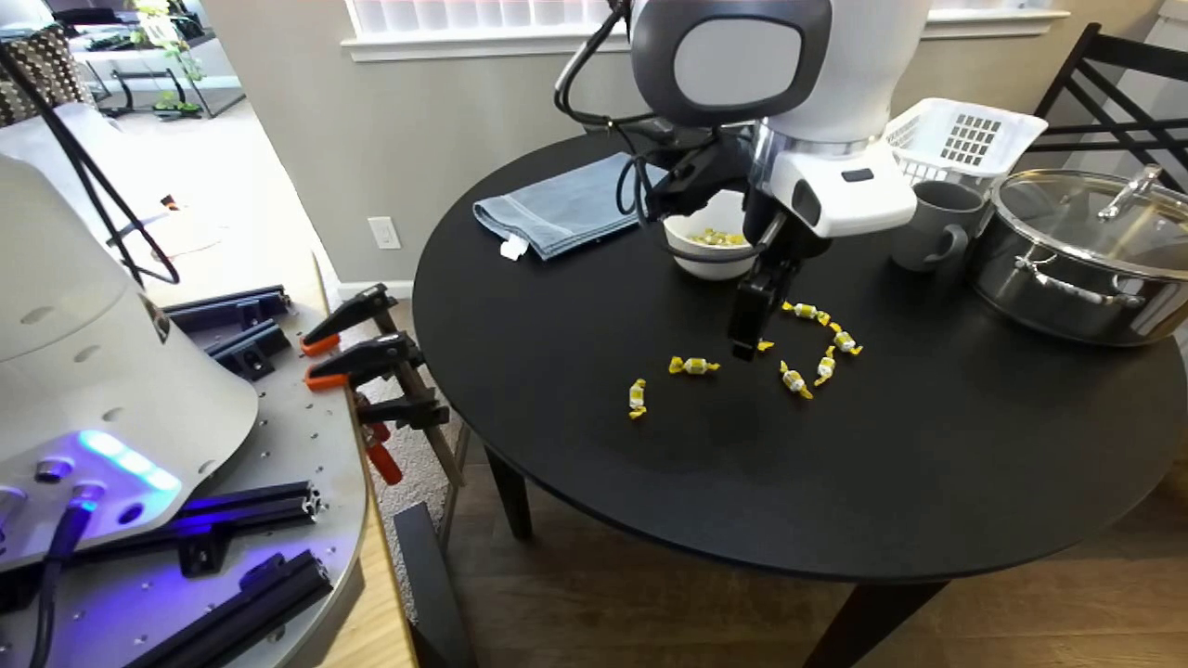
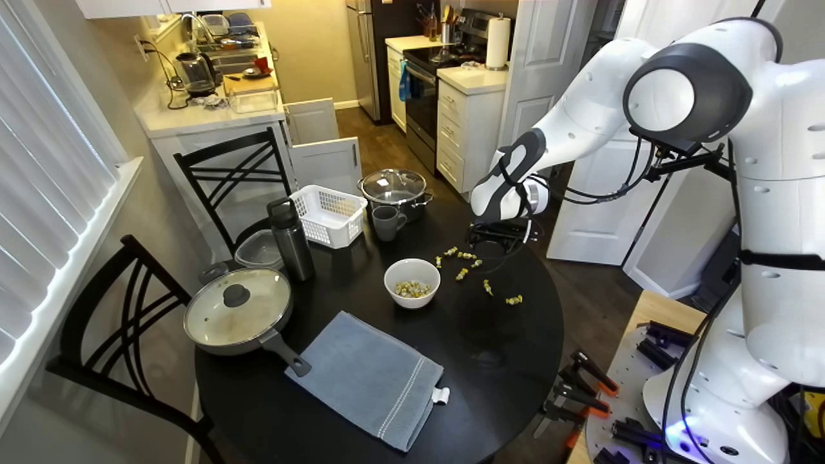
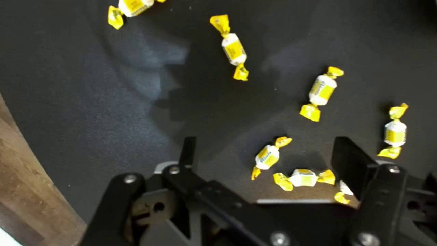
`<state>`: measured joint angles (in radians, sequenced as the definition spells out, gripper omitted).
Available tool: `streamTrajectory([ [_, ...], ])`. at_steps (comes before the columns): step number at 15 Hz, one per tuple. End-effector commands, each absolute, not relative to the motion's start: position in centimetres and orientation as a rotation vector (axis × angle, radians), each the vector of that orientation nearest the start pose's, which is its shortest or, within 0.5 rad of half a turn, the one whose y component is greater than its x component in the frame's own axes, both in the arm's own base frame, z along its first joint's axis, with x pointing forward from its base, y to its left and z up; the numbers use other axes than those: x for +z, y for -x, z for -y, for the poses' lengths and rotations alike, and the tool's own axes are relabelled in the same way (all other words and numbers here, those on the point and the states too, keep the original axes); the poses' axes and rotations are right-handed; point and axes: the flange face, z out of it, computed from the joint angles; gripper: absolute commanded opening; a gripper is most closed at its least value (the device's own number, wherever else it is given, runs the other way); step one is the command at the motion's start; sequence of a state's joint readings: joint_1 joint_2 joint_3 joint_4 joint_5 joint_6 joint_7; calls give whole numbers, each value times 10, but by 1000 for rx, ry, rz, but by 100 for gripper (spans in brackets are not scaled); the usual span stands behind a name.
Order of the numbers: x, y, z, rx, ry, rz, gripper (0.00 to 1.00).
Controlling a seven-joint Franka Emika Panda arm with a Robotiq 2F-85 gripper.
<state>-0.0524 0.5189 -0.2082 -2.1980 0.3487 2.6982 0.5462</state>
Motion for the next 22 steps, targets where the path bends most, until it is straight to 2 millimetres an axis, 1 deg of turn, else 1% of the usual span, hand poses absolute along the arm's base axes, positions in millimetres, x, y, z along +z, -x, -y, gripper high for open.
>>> streamTrajectory([
  [1, 124, -524, 165, 38, 2592, -1712, 100],
  [2, 117, -526, 168, 55, 2585, -1729, 100],
  [5, 97, -541, 178, 82, 2566, -1788, 100],
  [7, 87, -550, 185, 96, 2550, -1821, 100],
  [13, 73, -573, 199, 95, 2529, -1874, 100],
  [14, 71, -574, 201, 96, 2527, -1879, 75],
  [15, 70, -576, 202, 95, 2526, -1879, 74],
  [16, 68, -578, 202, 98, 2527, -1880, 68],
  [17, 67, -579, 202, 97, 2527, -1881, 60],
  [22, 68, -584, 200, 99, 2531, -1868, 29],
])
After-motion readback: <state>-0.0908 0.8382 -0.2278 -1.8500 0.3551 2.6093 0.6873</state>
